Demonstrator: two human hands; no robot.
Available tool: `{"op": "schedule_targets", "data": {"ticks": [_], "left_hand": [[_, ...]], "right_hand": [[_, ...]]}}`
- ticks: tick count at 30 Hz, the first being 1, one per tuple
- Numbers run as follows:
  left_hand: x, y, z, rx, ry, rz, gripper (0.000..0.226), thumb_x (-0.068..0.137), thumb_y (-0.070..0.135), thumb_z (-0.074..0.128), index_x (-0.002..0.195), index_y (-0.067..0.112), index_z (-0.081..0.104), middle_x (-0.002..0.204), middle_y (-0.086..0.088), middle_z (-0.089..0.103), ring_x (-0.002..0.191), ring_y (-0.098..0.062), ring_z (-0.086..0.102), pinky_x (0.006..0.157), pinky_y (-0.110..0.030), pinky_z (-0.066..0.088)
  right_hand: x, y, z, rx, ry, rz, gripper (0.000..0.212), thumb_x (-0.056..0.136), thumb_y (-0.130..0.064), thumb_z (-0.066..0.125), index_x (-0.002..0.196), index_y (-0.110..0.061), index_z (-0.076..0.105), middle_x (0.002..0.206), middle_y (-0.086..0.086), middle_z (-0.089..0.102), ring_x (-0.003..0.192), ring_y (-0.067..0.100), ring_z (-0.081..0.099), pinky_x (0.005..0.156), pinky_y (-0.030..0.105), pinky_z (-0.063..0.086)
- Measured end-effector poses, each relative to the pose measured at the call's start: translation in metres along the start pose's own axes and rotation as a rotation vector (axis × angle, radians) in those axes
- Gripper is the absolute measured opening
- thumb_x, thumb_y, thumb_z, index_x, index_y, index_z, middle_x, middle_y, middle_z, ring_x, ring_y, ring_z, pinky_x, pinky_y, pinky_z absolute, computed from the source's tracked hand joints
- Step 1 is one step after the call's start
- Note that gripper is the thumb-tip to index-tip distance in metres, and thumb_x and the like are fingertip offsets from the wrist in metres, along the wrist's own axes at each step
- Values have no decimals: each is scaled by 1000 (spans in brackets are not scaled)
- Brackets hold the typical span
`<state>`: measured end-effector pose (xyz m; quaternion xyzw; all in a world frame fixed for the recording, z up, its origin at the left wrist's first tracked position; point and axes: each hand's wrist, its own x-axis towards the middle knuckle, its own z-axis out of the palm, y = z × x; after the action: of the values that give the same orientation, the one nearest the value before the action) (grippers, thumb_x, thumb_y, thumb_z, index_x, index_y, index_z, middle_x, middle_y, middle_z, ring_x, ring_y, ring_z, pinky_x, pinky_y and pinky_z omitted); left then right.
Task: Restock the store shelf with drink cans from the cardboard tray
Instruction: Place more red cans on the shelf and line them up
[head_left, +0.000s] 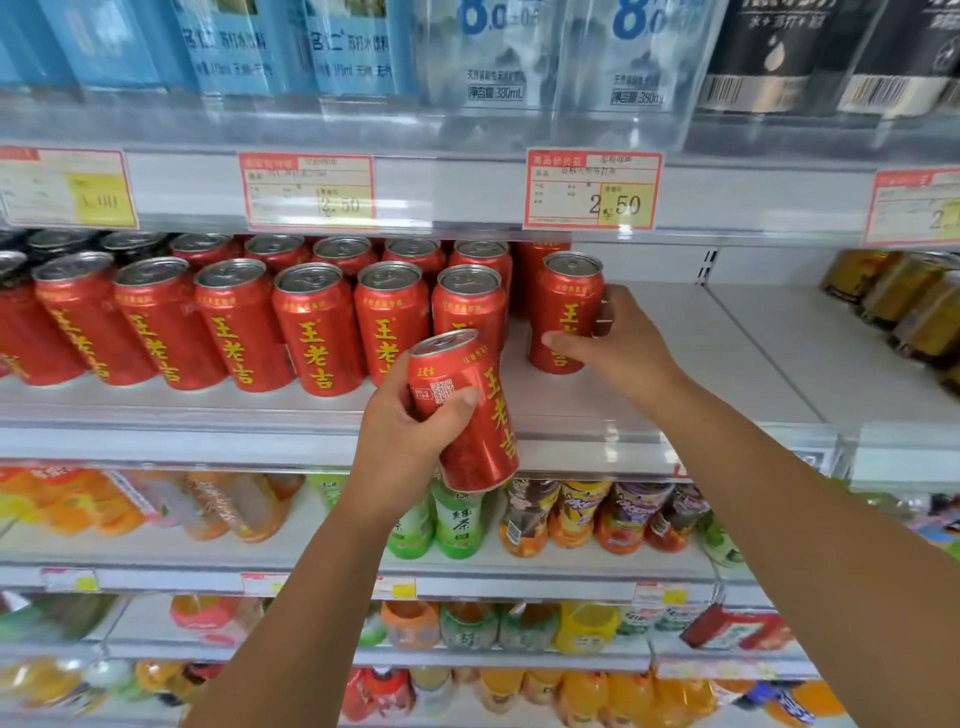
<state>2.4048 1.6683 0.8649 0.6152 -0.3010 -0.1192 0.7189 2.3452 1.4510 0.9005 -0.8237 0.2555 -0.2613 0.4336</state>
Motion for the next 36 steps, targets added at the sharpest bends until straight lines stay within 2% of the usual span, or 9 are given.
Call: {"op": "schedule_targets", "data": {"ticks": [8, 13, 17, 21, 23, 26, 28, 33, 36], "left_hand": [[1, -1, -1, -21, 3, -1, 37, 79, 29, 74, 113, 31, 59, 95, 15, 73, 93, -5, 69, 72, -18, 55], [-1, 2, 0, -38, 0, -7, 38, 79, 32, 76, 113, 30, 60, 102, 8, 71, 96, -8, 69, 73, -19, 55], [-2, 6, 1, -21, -4, -20, 28, 86, 18, 68, 111, 30, 61, 97, 11, 72, 92, -5, 69, 71, -16, 54], [-1, 14, -3, -22, -27, -13, 33, 80, 22, 74, 111, 29, 64, 98, 11, 74, 96, -7, 69, 76, -18, 53], [0, 21, -2, -27, -39, 5, 37, 75, 26, 70, 112, 29, 64, 98, 11, 74, 96, -6, 69, 76, -20, 54], [5, 33, 6, -62, -75, 56, 43, 73, 24, 73, 115, 28, 63, 98, 11, 73, 95, -6, 68, 75, -20, 55], [8, 40, 15, -82, -124, 82, 51, 69, 26, 78, 117, 27, 62, 102, 8, 73, 98, -8, 67, 77, -21, 54], [10, 47, 33, -32, -206, 108, 55, 76, 15, 80, 125, 23, 57, 105, 13, 72, 102, -3, 66, 83, -23, 54], [11, 35, 21, 140, -83, 179, 61, 76, 31, 79, 132, 24, 55, 118, 12, 68, 110, -5, 61, 94, -22, 49]], "right_hand": [[24, 0, 12, -23, -28, -6, 77, 78, -38, 78, 141, -18, 38, 139, 4, 52, 122, 22, 53, 98, 36, 45], [28, 0, 18, -18, -23, -14, 78, 79, -38, 76, 143, -19, 35, 141, 4, 49, 124, 22, 51, 94, 32, 42], [17, 1, 15, 7, -9, 76, 87, 80, -43, 74, 148, -19, 25, 144, 8, 45, 128, 25, 48, 98, 35, 42], [-30, -10, 2, 53, 132, -55, 49, 87, -42, 66, 128, -23, 50, 114, -5, 62, 104, 9, 59, 79, 19, 42], [-57, -16, -6, 132, -47, -110, 36, 86, -36, 67, 119, -28, 56, 107, -14, 64, 101, -1, 59, 79, 16, 42], [-83, -22, -9, 251, -387, -149, 66, 74, -35, 74, 133, -31, 47, 124, -14, 60, 114, -1, 57, 96, 23, 44], [-88, -26, -4, 268, -468, -154, 83, 72, -31, 80, 143, -32, 37, 130, -14, 58, 117, 1, 57, 98, 25, 46], [-89, -31, 1, 226, -232, -171, 66, 69, -25, 85, 124, -34, 50, 108, -17, 66, 94, -5, 64, 78, 15, 52], [-78, -23, -2, 141, -26, -151, 69, 63, -29, 88, 119, -31, 48, 101, -20, 62, 86, -8, 61, 69, 6, 46]]}}
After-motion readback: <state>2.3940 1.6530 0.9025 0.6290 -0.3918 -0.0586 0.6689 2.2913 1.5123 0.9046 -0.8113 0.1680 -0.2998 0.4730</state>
